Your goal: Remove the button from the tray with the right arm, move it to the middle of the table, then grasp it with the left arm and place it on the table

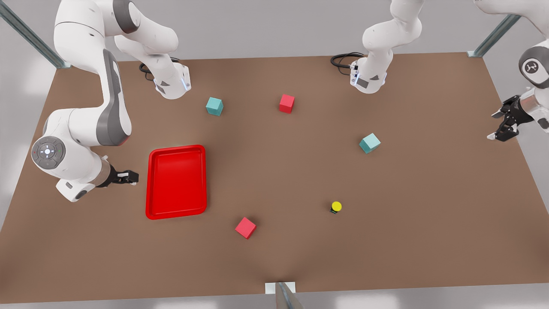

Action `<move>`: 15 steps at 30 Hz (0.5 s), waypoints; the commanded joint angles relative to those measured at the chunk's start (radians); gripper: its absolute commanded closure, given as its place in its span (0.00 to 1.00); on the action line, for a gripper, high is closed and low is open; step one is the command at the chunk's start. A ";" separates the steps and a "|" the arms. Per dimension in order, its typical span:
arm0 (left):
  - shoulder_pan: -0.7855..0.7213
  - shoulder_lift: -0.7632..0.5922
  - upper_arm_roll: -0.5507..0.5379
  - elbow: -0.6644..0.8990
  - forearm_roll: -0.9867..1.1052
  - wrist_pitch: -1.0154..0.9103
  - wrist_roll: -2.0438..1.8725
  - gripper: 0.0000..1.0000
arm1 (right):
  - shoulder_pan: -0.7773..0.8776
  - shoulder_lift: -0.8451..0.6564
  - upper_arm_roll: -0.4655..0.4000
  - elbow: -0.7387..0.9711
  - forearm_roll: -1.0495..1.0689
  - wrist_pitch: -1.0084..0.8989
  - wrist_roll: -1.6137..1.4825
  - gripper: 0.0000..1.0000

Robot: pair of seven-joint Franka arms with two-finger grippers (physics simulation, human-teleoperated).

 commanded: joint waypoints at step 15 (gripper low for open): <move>-0.216 0.141 -0.315 0.133 -0.005 0.024 0.449 0.00 | 0.001 -0.002 0.000 -0.001 0.001 -0.006 -0.002 0.00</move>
